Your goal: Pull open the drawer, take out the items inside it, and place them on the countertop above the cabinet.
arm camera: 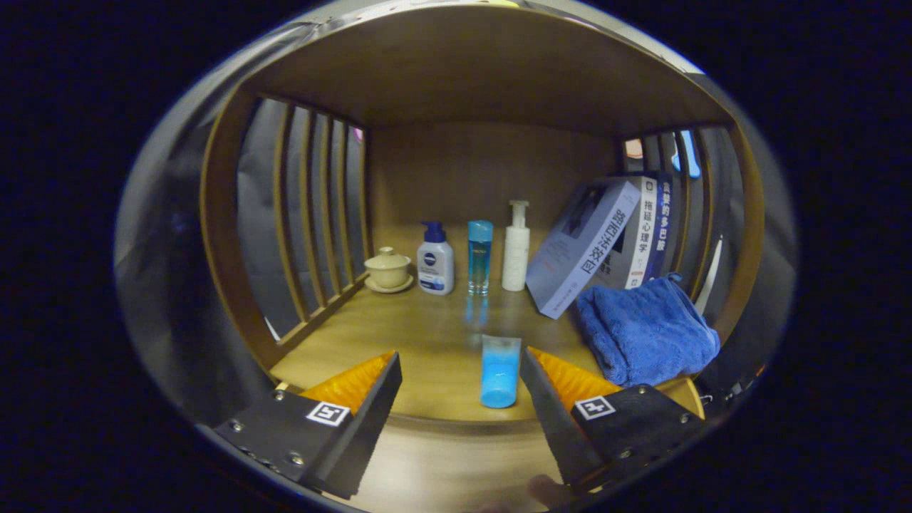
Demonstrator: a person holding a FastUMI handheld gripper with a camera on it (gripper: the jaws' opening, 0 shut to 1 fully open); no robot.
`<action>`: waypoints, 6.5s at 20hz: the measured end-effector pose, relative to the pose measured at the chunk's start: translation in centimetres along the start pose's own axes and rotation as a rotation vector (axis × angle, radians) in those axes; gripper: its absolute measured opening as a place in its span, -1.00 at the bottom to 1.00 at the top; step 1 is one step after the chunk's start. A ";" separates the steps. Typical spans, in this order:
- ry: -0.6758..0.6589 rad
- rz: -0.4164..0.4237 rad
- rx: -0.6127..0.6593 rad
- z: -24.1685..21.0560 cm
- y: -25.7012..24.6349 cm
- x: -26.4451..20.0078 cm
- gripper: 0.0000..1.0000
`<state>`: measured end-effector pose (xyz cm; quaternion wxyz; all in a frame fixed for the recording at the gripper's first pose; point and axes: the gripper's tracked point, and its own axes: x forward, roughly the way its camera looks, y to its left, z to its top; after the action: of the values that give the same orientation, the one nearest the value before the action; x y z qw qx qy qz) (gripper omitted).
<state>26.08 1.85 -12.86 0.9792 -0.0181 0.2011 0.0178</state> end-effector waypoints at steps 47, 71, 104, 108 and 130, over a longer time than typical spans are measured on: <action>-0.175 -0.130 0.068 -19.8 -1.3 -27.0 0.93; -0.055 -0.102 0.167 -25.5 -1.8 -20.5 0.96; 0.024 -0.085 0.153 -17.4 -3.4 1.2 1.00; -0.047 -0.078 0.139 -13.1 -3.7 -3.1 0.99; -0.257 -0.147 0.099 -1.7 -6.0 -32.4 0.99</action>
<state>-4.11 -5.11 -1.44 0.9953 0.0177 0.0730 -0.0617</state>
